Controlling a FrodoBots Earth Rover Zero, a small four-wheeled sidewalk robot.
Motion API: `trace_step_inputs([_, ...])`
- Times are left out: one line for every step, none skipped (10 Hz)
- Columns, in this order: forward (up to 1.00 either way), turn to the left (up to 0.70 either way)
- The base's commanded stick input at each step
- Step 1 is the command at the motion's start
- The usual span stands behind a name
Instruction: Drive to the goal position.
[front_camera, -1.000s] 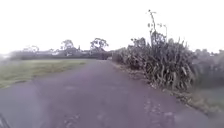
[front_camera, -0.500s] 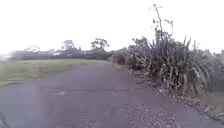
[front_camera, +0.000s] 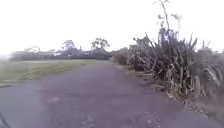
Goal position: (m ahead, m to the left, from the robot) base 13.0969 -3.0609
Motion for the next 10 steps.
trace_step_inputs([0.7, 0.0])
trace_step_inputs([0.7, 0.0])
trace_step_inputs([0.7, 0.0])
trace_step_inputs([0.7, 0.0])
trace_step_inputs([0.7, 0.0])
trace_step_inputs([0.7, 0.0])
trace_step_inputs([0.7, 0.0])
trace_step_inputs([0.7, 0.0])
trace_step_inputs([0.7, 0.0])
trace_step_inputs([0.7, 0.0])
